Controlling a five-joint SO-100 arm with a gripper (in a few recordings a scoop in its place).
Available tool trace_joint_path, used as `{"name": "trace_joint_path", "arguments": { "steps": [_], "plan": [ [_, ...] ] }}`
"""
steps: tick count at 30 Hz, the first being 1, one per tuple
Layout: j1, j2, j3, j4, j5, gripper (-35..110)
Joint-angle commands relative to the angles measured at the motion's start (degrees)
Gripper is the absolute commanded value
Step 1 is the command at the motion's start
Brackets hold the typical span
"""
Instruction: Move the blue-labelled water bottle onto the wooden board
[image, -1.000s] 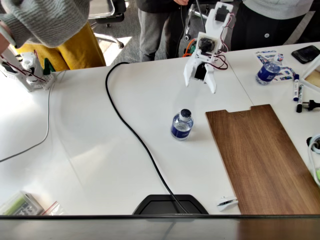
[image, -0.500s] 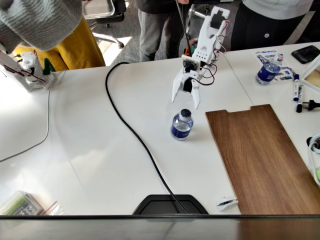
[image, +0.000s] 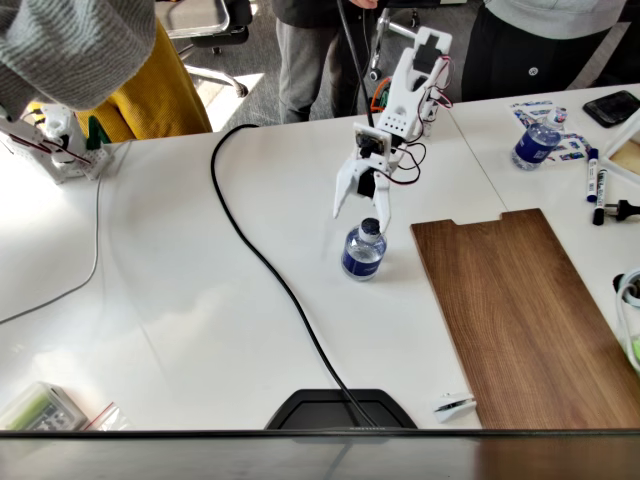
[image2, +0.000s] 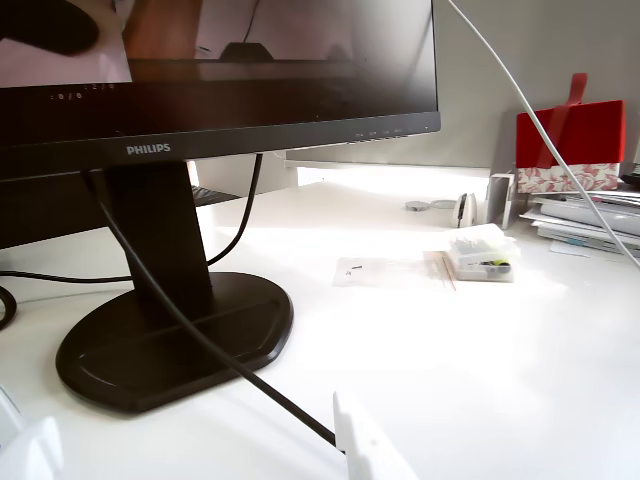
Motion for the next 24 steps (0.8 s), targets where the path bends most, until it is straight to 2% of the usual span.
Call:
{"name": "trace_joint_path", "arguments": {
  "steps": [1, 10, 24],
  "plan": [
    [-1.58, 0.09, -2.9, -1.41, -1.58, 34],
    [-4.31, -2.2, -2.64, -2.55, -2.72, 34],
    [-0.88, -1.76, -0.79, -2.37, -2.55, 32]
  ]
}}
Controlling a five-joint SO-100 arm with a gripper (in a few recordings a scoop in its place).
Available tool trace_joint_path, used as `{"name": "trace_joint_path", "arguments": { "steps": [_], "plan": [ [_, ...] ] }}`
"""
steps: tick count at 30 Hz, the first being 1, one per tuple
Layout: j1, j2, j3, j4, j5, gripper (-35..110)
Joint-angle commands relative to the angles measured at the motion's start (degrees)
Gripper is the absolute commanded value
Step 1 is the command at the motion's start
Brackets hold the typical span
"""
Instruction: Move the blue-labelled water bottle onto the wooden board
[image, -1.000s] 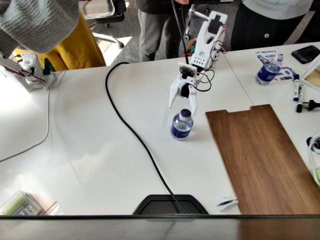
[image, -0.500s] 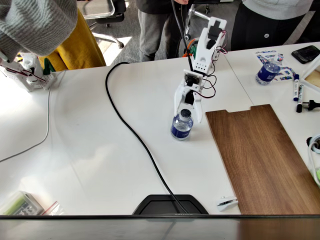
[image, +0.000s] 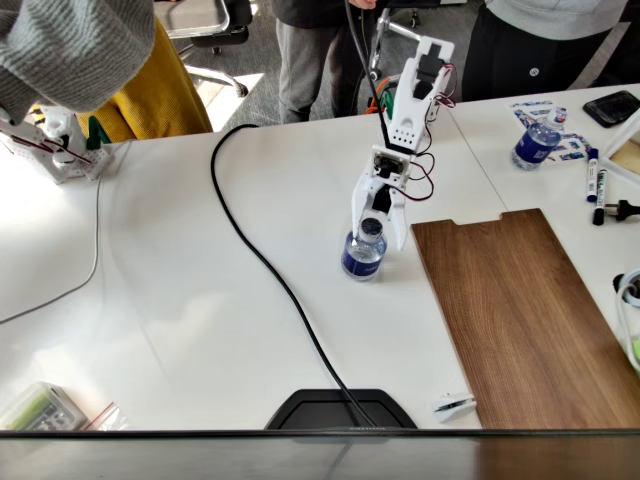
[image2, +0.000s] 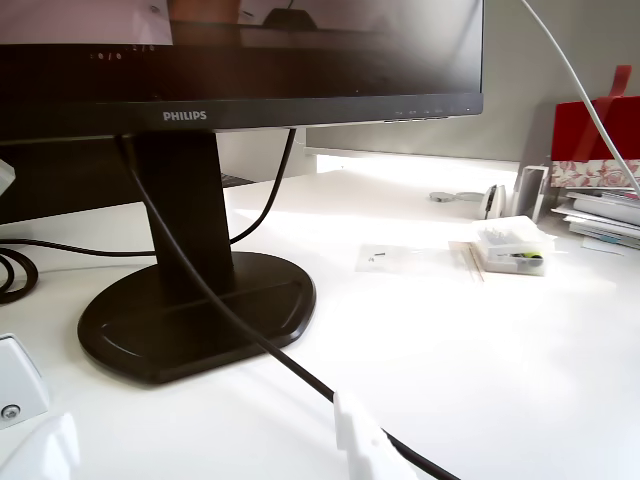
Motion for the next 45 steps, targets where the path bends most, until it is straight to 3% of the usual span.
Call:
{"name": "trace_joint_path", "arguments": {
  "steps": [1, 25, 29, 33, 45],
  "plan": [
    [1.85, 1.49, 0.79, -1.49, -0.53, 32],
    [1.49, -1.67, 0.88, -2.81, -1.67, 26],
    [1.23, -1.67, 0.88, -2.9, -1.67, 18],
    [0.79, -1.41, 0.88, -2.9, -2.37, 0],
    [0.53, -0.44, 1.23, -2.9, -4.13, 0]
  ]
}}
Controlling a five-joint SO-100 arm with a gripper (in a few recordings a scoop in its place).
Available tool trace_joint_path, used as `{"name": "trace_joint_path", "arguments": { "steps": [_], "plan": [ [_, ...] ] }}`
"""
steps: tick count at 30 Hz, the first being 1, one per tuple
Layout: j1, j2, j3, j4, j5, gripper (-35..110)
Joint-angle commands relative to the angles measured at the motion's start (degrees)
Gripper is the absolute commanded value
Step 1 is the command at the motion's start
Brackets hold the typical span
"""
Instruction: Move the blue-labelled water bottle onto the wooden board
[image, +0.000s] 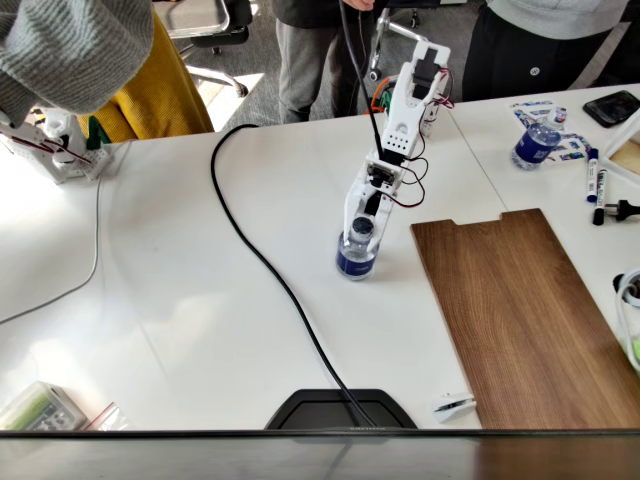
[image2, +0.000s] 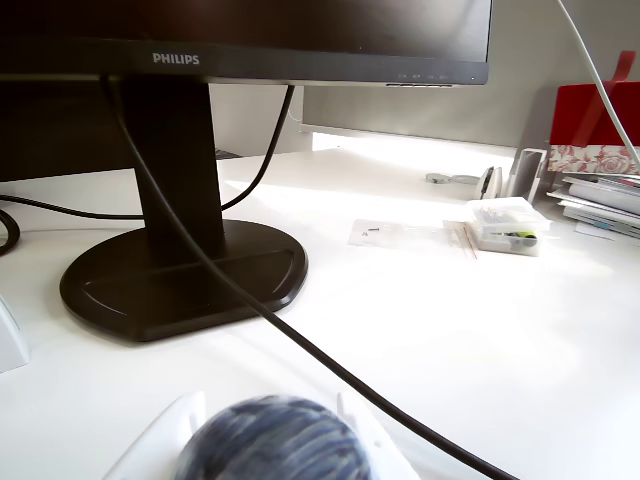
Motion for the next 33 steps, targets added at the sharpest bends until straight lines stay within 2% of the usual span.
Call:
{"name": "trace_joint_path", "arguments": {
  "steps": [1, 33],
  "plan": [
    [0.26, 3.69, 0.18, -1.05, -1.49, 0],
    [-4.22, 44.82, 6.33, 13.89, 8.26, 0]
  ]
}}
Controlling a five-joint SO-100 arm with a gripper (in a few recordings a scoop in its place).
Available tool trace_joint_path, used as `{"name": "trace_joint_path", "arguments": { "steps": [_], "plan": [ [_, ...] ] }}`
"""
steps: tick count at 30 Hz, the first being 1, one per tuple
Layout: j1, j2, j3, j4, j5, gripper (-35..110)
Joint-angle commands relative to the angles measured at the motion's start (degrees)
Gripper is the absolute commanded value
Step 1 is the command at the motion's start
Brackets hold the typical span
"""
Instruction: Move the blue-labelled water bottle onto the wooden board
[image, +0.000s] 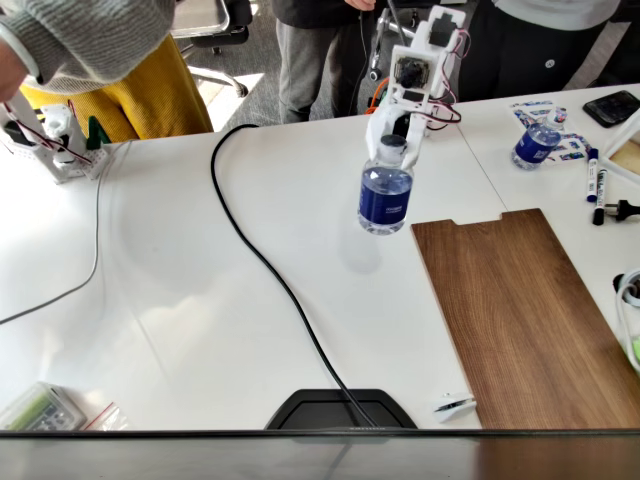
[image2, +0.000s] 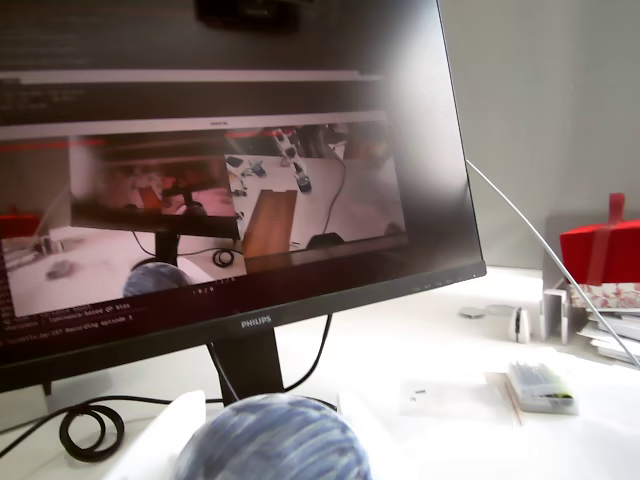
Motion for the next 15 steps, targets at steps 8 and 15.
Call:
{"name": "trace_joint_path", "arguments": {
  "steps": [8, 15],
  "plan": [
    [-6.59, 10.99, 0.09, 1.14, 0.79, 0],
    [-15.21, 11.43, 0.09, 0.97, 0.7, 0]
  ]
}}
